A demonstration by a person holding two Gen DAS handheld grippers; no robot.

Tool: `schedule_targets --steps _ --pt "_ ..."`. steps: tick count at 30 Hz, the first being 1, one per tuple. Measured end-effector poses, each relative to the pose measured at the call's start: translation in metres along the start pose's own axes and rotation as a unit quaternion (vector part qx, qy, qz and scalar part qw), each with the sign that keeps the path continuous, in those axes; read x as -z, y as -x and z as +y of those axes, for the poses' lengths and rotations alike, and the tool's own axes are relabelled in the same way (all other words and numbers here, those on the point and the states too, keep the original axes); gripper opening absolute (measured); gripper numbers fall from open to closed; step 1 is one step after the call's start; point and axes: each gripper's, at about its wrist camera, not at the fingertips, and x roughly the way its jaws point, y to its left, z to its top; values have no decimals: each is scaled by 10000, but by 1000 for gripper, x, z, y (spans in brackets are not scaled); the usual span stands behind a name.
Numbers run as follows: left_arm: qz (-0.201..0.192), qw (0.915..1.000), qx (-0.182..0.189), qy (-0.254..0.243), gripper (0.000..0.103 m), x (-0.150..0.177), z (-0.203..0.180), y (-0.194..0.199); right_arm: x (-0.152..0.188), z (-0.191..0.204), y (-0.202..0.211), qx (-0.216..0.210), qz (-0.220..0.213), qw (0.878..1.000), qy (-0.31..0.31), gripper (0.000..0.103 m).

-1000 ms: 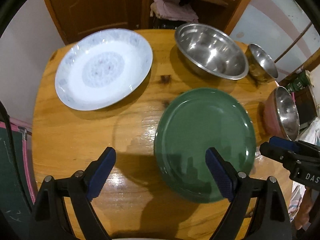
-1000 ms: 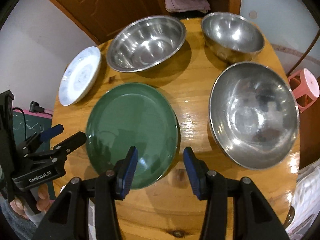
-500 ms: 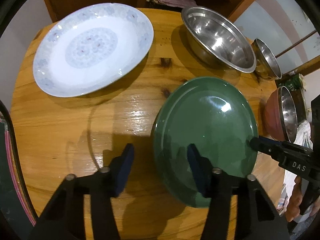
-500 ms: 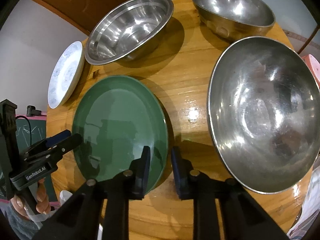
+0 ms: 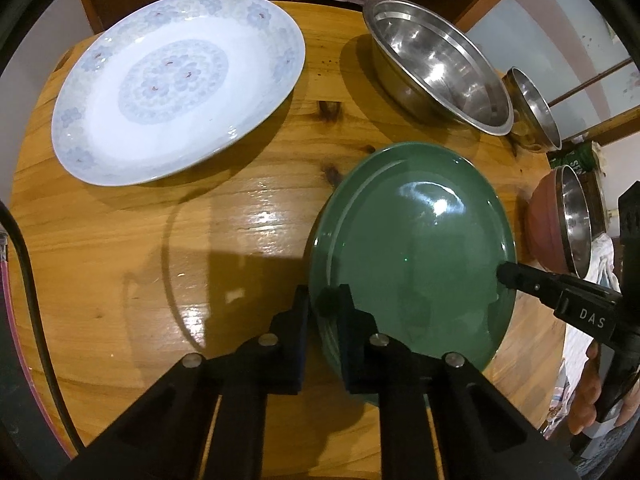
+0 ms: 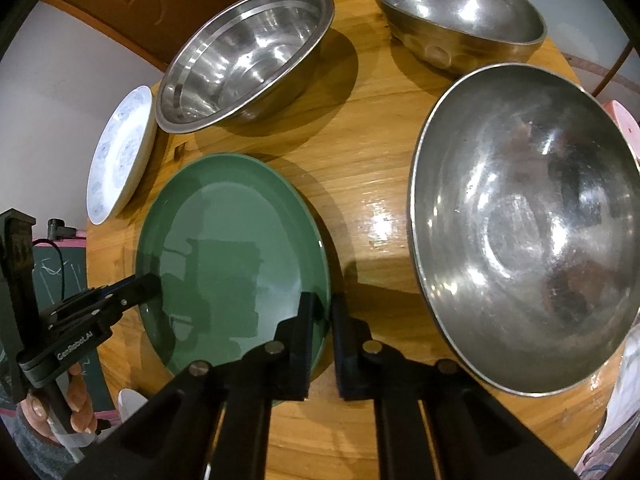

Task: Organize plates and bowls

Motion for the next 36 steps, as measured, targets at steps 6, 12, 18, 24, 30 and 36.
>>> schedule_targets --steps 6,12,18,24,30,36 --pt "19 9999 -122 51 6 7 1 8 5 7 9 34 -45 9999 91 5" --pt "-85 9998 138 85 3 25 -4 30 18 19 23 -12 -86 9997 234 4" --pt "-358 9993 -65 -85 3 42 -18 58 39 41 36 -22 -151 9991 398 4" --pt "-167 9988 -376 275 4 46 20 48 48 36 25 18 -22 9997 259 4" --pt "131 9977 179 634 7 52 50 32 53 30 27 31 -22 9997 248 4" --pt "145 9943 648 834 18 52 55 23 52 26 22 42 42 9998 200 4"
